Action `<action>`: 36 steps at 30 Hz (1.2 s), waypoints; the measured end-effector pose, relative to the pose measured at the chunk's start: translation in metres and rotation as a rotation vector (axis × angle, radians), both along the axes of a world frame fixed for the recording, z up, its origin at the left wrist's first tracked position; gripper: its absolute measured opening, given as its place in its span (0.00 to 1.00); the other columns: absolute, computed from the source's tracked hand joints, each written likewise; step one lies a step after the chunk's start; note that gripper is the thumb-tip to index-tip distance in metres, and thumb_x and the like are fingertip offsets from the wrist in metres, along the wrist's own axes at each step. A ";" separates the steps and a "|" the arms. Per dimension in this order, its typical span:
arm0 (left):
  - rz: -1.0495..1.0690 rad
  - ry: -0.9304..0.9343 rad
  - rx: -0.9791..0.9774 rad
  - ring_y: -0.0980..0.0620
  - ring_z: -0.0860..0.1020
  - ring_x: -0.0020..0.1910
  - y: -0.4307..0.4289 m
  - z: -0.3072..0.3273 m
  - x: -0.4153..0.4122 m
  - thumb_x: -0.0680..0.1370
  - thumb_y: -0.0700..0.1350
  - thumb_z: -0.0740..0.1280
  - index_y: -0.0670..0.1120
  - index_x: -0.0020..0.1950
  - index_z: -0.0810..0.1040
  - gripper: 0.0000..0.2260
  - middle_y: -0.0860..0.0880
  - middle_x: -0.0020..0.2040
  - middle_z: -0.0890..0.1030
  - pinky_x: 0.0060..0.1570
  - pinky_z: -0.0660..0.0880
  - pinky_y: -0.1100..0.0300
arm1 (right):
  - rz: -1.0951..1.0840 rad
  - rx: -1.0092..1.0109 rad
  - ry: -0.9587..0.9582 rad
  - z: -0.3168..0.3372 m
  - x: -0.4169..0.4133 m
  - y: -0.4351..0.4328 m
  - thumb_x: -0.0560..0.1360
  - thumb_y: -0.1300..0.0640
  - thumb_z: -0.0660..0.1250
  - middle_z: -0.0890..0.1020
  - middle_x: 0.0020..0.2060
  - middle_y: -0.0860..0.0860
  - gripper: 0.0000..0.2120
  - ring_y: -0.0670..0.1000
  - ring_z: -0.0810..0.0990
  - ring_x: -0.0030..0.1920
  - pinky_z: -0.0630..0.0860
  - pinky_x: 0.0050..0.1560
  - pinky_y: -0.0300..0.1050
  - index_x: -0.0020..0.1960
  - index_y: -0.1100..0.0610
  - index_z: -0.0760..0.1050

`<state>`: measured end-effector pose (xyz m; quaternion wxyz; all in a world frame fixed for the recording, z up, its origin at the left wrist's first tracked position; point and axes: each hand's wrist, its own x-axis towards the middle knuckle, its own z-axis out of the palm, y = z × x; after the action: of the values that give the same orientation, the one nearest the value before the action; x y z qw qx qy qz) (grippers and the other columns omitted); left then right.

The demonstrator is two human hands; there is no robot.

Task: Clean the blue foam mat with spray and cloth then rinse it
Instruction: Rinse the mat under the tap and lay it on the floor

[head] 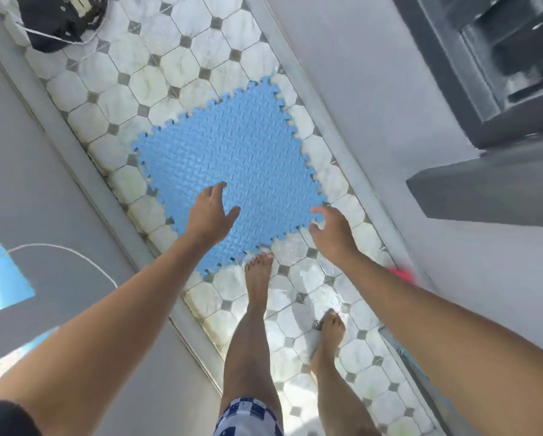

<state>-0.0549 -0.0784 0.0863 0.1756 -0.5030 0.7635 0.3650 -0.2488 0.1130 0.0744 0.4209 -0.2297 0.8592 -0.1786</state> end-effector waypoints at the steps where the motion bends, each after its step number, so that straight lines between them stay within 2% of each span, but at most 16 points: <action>1: -0.029 0.027 0.026 0.37 0.69 0.74 0.026 0.000 -0.011 0.82 0.50 0.68 0.43 0.80 0.64 0.29 0.39 0.76 0.69 0.69 0.70 0.42 | -0.071 0.031 -0.038 -0.001 0.003 0.032 0.77 0.64 0.68 0.80 0.63 0.56 0.15 0.56 0.77 0.66 0.69 0.65 0.41 0.63 0.59 0.79; 6: -0.201 0.087 0.172 0.40 0.70 0.73 0.164 -0.013 -0.067 0.81 0.48 0.70 0.44 0.78 0.67 0.27 0.41 0.74 0.72 0.69 0.67 0.48 | -0.299 0.175 -0.183 -0.021 0.014 0.191 0.77 0.63 0.67 0.85 0.55 0.54 0.11 0.54 0.82 0.58 0.74 0.55 0.40 0.58 0.58 0.81; 9: -0.305 0.126 0.211 0.40 0.70 0.73 0.241 -0.026 -0.102 0.81 0.50 0.69 0.43 0.77 0.68 0.27 0.42 0.73 0.74 0.69 0.67 0.49 | -0.335 0.256 -0.220 -0.036 0.013 0.276 0.77 0.64 0.64 0.83 0.51 0.53 0.10 0.54 0.80 0.53 0.70 0.42 0.27 0.55 0.59 0.81; 10: -0.320 0.141 0.220 0.41 0.71 0.72 0.265 -0.031 -0.115 0.81 0.50 0.69 0.43 0.77 0.69 0.26 0.42 0.72 0.75 0.69 0.68 0.49 | -0.351 0.273 -0.224 -0.045 0.011 0.302 0.77 0.64 0.64 0.83 0.51 0.53 0.10 0.55 0.80 0.54 0.69 0.42 0.28 0.54 0.60 0.82; 13: -0.359 0.216 0.243 0.41 0.74 0.69 0.336 -0.052 -0.150 0.80 0.50 0.71 0.43 0.74 0.72 0.24 0.43 0.69 0.78 0.66 0.70 0.52 | -0.456 0.273 -0.198 -0.072 0.002 0.366 0.77 0.62 0.64 0.85 0.52 0.57 0.10 0.59 0.80 0.56 0.75 0.53 0.45 0.52 0.61 0.82; 18: -0.512 0.255 0.328 0.44 0.73 0.71 0.425 -0.126 -0.193 0.77 0.51 0.74 0.45 0.74 0.71 0.28 0.44 0.69 0.78 0.67 0.73 0.49 | -0.722 0.292 -0.177 -0.151 -0.017 0.442 0.74 0.61 0.63 0.83 0.44 0.53 0.09 0.62 0.83 0.52 0.83 0.51 0.60 0.41 0.50 0.78; 20: -0.599 0.251 0.341 0.44 0.72 0.72 0.442 -0.165 -0.209 0.75 0.52 0.76 0.47 0.76 0.69 0.32 0.46 0.71 0.77 0.68 0.71 0.50 | -0.786 0.296 -0.136 -0.189 -0.025 0.464 0.75 0.61 0.63 0.84 0.48 0.54 0.10 0.62 0.83 0.54 0.82 0.53 0.56 0.46 0.50 0.81; 22: -0.699 0.259 0.321 0.44 0.71 0.73 0.452 -0.206 -0.226 0.73 0.53 0.78 0.48 0.78 0.68 0.36 0.47 0.73 0.76 0.70 0.68 0.50 | -0.811 0.289 -0.055 -0.229 -0.035 0.476 0.80 0.61 0.62 0.83 0.59 0.56 0.14 0.59 0.80 0.61 0.75 0.53 0.45 0.62 0.56 0.80; 25: -0.733 0.330 0.285 0.44 0.72 0.73 0.468 -0.266 -0.245 0.70 0.50 0.81 0.47 0.78 0.69 0.39 0.48 0.73 0.76 0.74 0.68 0.48 | -0.855 0.227 0.120 -0.290 -0.057 0.482 0.79 0.63 0.63 0.73 0.72 0.58 0.24 0.58 0.72 0.71 0.69 0.67 0.46 0.76 0.57 0.69; 27: -0.792 0.394 0.253 0.44 0.72 0.74 0.482 -0.297 -0.253 0.70 0.49 0.81 0.46 0.78 0.70 0.39 0.48 0.73 0.76 0.77 0.63 0.48 | -0.806 0.198 0.281 -0.338 -0.069 0.493 0.77 0.66 0.63 0.69 0.75 0.59 0.29 0.59 0.67 0.75 0.67 0.73 0.51 0.77 0.58 0.67; 29: -0.872 0.446 0.222 0.44 0.70 0.76 0.493 -0.323 -0.256 0.70 0.50 0.80 0.49 0.78 0.70 0.38 0.51 0.74 0.76 0.77 0.64 0.47 | -0.676 0.172 0.455 -0.325 -0.069 0.482 0.74 0.67 0.62 0.72 0.71 0.64 0.29 0.62 0.68 0.73 0.66 0.75 0.56 0.75 0.61 0.69; 31: -0.884 0.466 0.181 0.43 0.69 0.76 0.500 -0.336 -0.257 0.72 0.49 0.78 0.49 0.77 0.71 0.35 0.50 0.74 0.76 0.73 0.69 0.48 | -0.441 0.134 0.503 -0.321 -0.060 0.479 0.75 0.68 0.56 0.76 0.55 0.72 0.27 0.62 0.69 0.60 0.63 0.71 0.47 0.73 0.70 0.67; 32: -0.881 0.472 0.139 0.43 0.70 0.75 0.502 -0.339 -0.259 0.72 0.49 0.77 0.48 0.76 0.72 0.33 0.49 0.73 0.77 0.71 0.70 0.48 | -0.271 0.120 0.565 -0.323 -0.061 0.481 0.76 0.68 0.55 0.75 0.50 0.72 0.25 0.61 0.67 0.56 0.63 0.68 0.44 0.73 0.72 0.65; 34: -0.867 0.503 0.082 0.41 0.73 0.72 0.505 -0.336 -0.263 0.73 0.49 0.73 0.46 0.73 0.76 0.28 0.48 0.70 0.80 0.68 0.71 0.49 | -0.160 0.296 0.628 -0.341 -0.074 0.496 0.78 0.67 0.58 0.73 0.62 0.68 0.26 0.63 0.69 0.63 0.69 0.67 0.56 0.76 0.63 0.67; 35: -0.857 0.523 0.085 0.41 0.74 0.71 0.505 -0.336 -0.265 0.74 0.49 0.72 0.45 0.71 0.78 0.25 0.47 0.68 0.81 0.67 0.72 0.49 | -0.171 0.394 0.609 -0.357 -0.080 0.503 0.78 0.66 0.60 0.74 0.65 0.64 0.24 0.64 0.71 0.65 0.71 0.64 0.60 0.74 0.58 0.70; 36: -0.850 0.530 0.103 0.41 0.75 0.69 0.504 -0.331 -0.265 0.75 0.48 0.72 0.43 0.70 0.79 0.23 0.46 0.66 0.82 0.66 0.72 0.50 | -0.222 0.420 0.564 -0.363 -0.086 0.505 0.77 0.65 0.61 0.75 0.63 0.63 0.21 0.65 0.73 0.63 0.73 0.60 0.61 0.70 0.57 0.74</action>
<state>-0.3198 0.4258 -0.2449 0.1335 -0.0284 0.9002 0.4135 -0.3350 0.6183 -0.2884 0.1836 -0.0840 0.9790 0.0272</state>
